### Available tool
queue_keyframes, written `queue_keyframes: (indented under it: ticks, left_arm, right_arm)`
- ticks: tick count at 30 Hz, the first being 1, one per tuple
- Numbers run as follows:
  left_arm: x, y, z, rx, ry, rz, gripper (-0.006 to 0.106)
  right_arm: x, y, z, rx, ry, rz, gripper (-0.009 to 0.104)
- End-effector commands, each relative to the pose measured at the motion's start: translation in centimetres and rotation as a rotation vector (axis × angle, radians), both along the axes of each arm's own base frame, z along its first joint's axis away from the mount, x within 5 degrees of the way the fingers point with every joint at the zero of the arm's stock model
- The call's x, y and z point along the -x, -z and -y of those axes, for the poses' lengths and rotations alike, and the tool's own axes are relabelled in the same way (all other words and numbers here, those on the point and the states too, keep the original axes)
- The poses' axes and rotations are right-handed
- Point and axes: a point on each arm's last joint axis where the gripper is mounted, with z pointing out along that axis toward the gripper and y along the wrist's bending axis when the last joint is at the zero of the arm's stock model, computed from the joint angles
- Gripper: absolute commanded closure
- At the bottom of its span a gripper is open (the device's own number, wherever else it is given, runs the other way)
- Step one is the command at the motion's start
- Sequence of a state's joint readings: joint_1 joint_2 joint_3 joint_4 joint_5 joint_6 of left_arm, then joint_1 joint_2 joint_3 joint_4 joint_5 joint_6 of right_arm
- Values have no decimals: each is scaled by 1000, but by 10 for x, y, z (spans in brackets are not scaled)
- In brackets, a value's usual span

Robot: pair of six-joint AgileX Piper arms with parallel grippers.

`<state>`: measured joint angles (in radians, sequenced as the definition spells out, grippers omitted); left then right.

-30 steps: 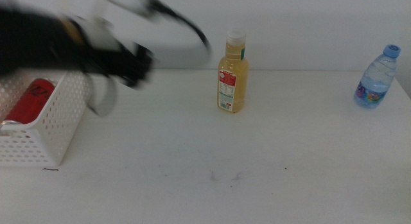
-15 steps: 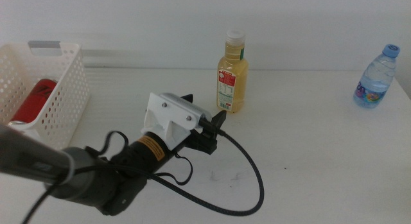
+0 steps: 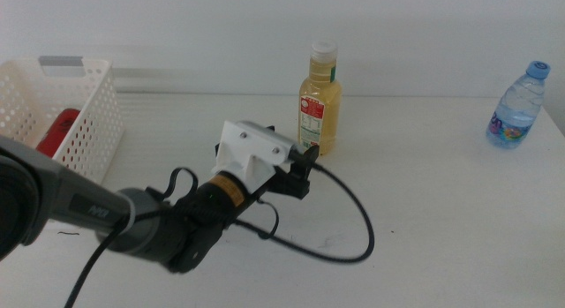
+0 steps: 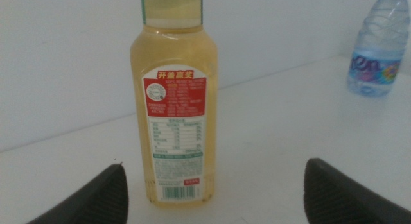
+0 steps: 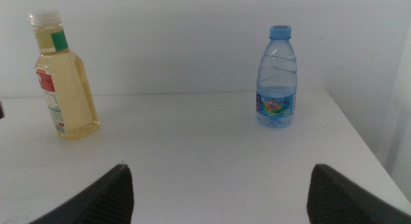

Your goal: Use arms to grab the bottles and put them into the dustbin to the left of the table.

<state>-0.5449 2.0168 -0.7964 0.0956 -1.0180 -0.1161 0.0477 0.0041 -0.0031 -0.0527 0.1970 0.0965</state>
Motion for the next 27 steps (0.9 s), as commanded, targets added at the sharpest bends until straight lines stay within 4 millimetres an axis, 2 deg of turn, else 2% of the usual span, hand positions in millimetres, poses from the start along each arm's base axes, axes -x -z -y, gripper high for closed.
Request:
queue_keyframes:
  ticks: [1, 5, 11, 27]
  left_arm:
    - [-10, -2, 6, -15, -8, -38, 7]
    - [-27, -1, 13, -34, -19, -60, 7]
    - [-52, 4, 12, -24, -11, -38, 7]
    - [-94, 24, 36, -3, 30, -34, 7]
  right_arm:
    - [0, 0, 1, 11, 8, 11, 14]
    - [0, 0, 1, 11, 8, 11, 14]
    - [0, 0, 1, 11, 8, 11, 14]
    - [0, 0, 1, 11, 8, 11, 14]
